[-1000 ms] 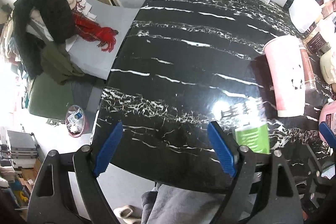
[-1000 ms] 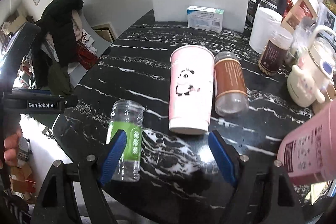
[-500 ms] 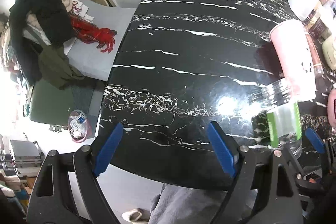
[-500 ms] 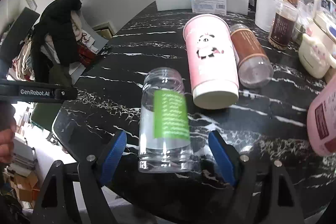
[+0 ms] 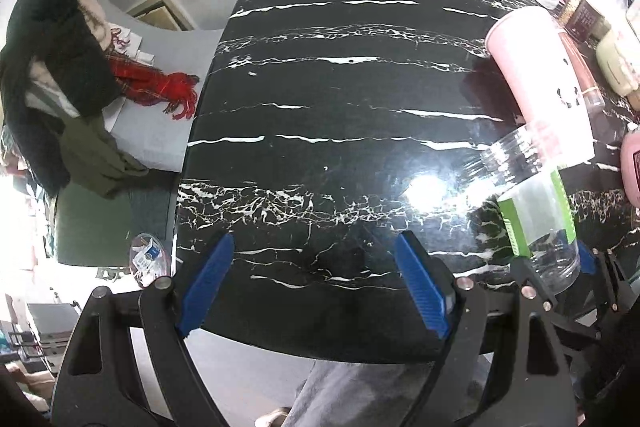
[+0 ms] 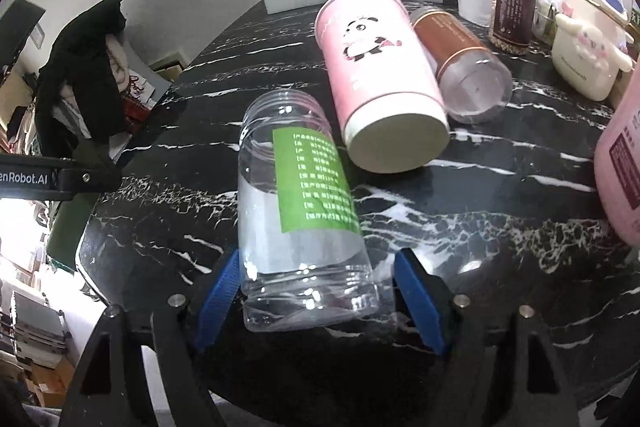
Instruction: Flip cup upside down
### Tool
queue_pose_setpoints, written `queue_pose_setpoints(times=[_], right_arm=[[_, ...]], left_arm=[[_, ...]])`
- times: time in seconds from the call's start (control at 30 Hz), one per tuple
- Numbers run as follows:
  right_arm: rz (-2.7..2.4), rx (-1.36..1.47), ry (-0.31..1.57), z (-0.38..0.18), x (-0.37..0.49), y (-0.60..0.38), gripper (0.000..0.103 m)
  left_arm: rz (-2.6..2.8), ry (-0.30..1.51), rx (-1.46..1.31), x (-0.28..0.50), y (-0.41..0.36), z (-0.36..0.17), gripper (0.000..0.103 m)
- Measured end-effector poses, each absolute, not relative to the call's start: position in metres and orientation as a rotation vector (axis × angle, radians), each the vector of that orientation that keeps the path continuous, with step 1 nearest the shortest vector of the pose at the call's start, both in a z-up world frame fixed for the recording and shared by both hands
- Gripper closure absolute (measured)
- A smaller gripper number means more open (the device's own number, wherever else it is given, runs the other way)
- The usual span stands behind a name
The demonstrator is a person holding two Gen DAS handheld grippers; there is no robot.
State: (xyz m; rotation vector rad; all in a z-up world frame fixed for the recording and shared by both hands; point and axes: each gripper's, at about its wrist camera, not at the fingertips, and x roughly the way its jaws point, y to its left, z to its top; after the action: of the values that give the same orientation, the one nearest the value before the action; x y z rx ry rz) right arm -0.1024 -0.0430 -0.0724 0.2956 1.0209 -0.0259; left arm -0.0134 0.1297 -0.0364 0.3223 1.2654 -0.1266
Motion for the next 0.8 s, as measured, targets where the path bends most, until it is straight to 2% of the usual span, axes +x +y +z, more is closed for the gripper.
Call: queue_pose_setpoints(times=[0.07,0.8], right_arm=[[-0.012,0.292,1.017,-0.072,-0.103,-0.040,0.039],[0.014,0.141,0.901,-0.004,-0.072,-0.032,0.043]], left_arm=[[-0.132,1.264,0.326,-0.014,0.129,-0.036,0.021],[-0.141,1.227,0.284,-0.001,0.135,-0.011,0.021]])
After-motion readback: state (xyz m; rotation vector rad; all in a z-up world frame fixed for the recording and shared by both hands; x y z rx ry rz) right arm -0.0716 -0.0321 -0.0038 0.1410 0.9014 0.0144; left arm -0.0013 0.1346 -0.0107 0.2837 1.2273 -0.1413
